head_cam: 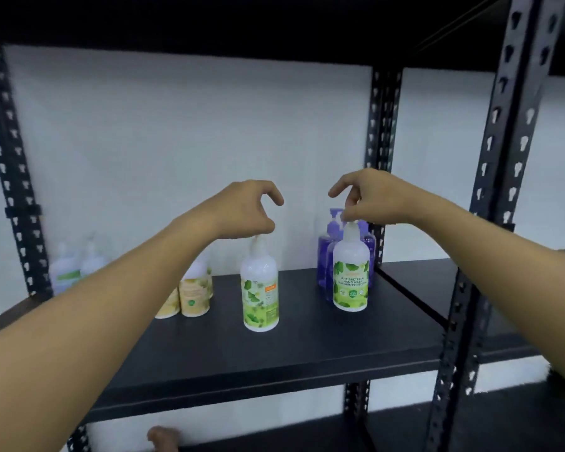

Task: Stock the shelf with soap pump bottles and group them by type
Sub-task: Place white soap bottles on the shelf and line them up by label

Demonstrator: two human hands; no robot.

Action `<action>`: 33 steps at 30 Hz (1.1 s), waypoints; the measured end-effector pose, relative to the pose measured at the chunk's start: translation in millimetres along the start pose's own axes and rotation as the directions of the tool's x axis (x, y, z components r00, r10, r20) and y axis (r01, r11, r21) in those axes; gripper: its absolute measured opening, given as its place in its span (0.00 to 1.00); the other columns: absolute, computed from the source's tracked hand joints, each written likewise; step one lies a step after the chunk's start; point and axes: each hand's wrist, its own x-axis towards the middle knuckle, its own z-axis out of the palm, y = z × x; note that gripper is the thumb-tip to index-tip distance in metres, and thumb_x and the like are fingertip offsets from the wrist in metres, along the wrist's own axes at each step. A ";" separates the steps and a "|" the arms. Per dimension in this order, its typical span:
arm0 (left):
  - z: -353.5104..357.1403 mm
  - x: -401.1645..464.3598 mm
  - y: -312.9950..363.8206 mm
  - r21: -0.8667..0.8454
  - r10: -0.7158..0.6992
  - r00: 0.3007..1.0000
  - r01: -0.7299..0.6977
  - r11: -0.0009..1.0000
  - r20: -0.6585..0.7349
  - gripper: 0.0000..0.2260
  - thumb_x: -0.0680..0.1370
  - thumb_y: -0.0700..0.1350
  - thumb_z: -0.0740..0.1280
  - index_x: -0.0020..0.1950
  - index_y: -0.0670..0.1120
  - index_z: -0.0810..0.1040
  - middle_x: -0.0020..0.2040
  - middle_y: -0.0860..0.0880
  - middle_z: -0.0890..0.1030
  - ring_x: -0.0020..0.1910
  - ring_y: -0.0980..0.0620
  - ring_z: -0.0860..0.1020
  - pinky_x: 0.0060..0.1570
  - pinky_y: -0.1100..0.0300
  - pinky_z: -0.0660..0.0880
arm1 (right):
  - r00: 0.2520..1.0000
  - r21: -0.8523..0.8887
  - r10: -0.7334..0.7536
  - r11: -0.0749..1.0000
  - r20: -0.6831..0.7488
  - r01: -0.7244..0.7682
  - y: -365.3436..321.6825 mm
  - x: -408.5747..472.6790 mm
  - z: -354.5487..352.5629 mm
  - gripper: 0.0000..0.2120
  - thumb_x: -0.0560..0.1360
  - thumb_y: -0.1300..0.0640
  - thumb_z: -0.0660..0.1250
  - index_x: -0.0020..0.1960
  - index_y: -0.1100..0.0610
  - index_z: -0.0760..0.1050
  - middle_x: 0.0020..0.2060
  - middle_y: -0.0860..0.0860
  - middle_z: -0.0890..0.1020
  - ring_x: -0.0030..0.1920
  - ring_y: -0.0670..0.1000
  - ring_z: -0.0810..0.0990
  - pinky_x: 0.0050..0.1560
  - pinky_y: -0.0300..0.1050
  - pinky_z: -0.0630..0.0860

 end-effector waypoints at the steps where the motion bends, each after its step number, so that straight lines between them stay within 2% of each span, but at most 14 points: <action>1: 4.6 8.1 4.1 -0.007 0.011 1.000 -0.011 1.000 0.006 0.18 0.73 0.40 0.68 0.61 0.55 0.75 0.44 0.52 0.82 0.41 0.51 0.80 0.36 0.59 0.76 | 1.000 0.001 0.015 1.000 -0.002 -0.015 9.7 0.3 -0.9 0.18 0.72 0.59 0.73 0.61 0.48 0.78 0.37 0.45 0.83 0.37 0.45 0.81 0.36 0.36 0.72; 7: 31.9 43.1 13.7 -0.039 0.046 0.999 -0.045 0.998 0.021 0.18 0.73 0.40 0.68 0.61 0.54 0.76 0.46 0.51 0.81 0.43 0.54 0.79 0.37 0.62 0.72 | 0.998 -0.005 0.066 0.998 -0.007 -0.066 48.7 2.7 1.9 0.19 0.72 0.61 0.72 0.62 0.51 0.78 0.34 0.44 0.81 0.35 0.46 0.80 0.36 0.40 0.75; 13: 41.1 55.1 7.8 -0.059 0.041 0.999 -0.041 0.997 0.008 0.17 0.74 0.40 0.68 0.60 0.55 0.77 0.45 0.52 0.81 0.42 0.56 0.78 0.36 0.63 0.71 | 0.998 0.008 0.065 0.998 -0.006 -0.065 56.5 12.1 11.9 0.19 0.72 0.61 0.72 0.60 0.49 0.78 0.32 0.43 0.80 0.34 0.44 0.79 0.35 0.35 0.71; 19: 29.6 47.5 -11.7 -0.026 0.012 1.000 -0.012 1.000 -0.009 0.16 0.75 0.40 0.67 0.60 0.55 0.77 0.45 0.54 0.81 0.41 0.58 0.77 0.35 0.65 0.68 | 1.000 0.053 0.029 0.998 0.011 -0.030 41.4 29.4 33.5 0.18 0.72 0.58 0.72 0.61 0.46 0.78 0.39 0.48 0.84 0.38 0.37 0.79 0.38 0.35 0.70; 22: 19.3 41.1 -26.5 -0.015 -0.002 1.000 0.001 1.000 -0.022 0.16 0.74 0.40 0.67 0.59 0.55 0.77 0.44 0.54 0.82 0.39 0.59 0.77 0.36 0.65 0.69 | 1.000 0.090 0.004 0.996 0.025 -0.006 27.2 41.7 46.2 0.19 0.73 0.58 0.73 0.62 0.47 0.77 0.40 0.46 0.83 0.40 0.42 0.80 0.37 0.35 0.71; 24: 14.2 37.6 -36.5 -0.008 -0.006 1.000 0.006 1.000 -0.028 0.16 0.74 0.40 0.67 0.59 0.55 0.77 0.44 0.54 0.83 0.36 0.59 0.77 0.35 0.65 0.69 | 0.999 0.104 -0.016 0.994 0.032 0.013 18.1 51.0 55.7 0.19 0.73 0.58 0.73 0.62 0.47 0.77 0.41 0.45 0.82 0.37 0.42 0.79 0.35 0.33 0.70; 27: 8.0 32.3 -50.8 0.006 -0.008 0.999 0.008 1.000 -0.032 0.16 0.74 0.40 0.67 0.59 0.55 0.77 0.43 0.54 0.83 0.34 0.62 0.77 0.34 0.67 0.69 | 0.998 0.121 -0.038 0.992 0.041 0.033 7.5 64.9 70.8 0.19 0.73 0.58 0.73 0.63 0.48 0.77 0.42 0.46 0.82 0.39 0.42 0.79 0.36 0.34 0.69; 33: -0.1 25.1 -74.5 0.018 -0.012 0.999 0.013 1.000 -0.053 0.17 0.74 0.39 0.67 0.59 0.56 0.77 0.42 0.54 0.83 0.36 0.63 0.78 0.39 0.66 0.72 | 0.998 0.157 -0.047 0.987 0.048 0.039 -7.7 93.8 96.1 0.20 0.73 0.59 0.73 0.63 0.49 0.76 0.42 0.47 0.81 0.43 0.44 0.80 0.38 0.37 0.71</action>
